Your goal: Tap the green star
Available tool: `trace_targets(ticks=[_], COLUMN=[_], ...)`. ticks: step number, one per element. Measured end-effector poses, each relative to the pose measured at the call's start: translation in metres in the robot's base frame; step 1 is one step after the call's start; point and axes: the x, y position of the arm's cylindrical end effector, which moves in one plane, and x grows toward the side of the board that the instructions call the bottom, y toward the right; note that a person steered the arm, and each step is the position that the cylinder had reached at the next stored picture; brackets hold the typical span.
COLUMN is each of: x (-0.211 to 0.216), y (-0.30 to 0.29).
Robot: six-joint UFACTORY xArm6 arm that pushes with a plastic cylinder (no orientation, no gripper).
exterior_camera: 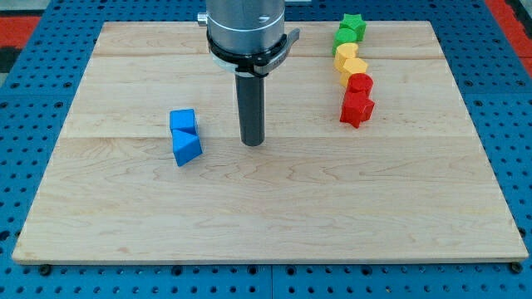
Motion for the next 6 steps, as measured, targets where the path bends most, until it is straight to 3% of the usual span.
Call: trace_targets(ticks=[1, 3, 4, 6], x=[0.038, 0.033, -0.017, -0.151], y=[0.016, 0.168, 0.236, 0.27])
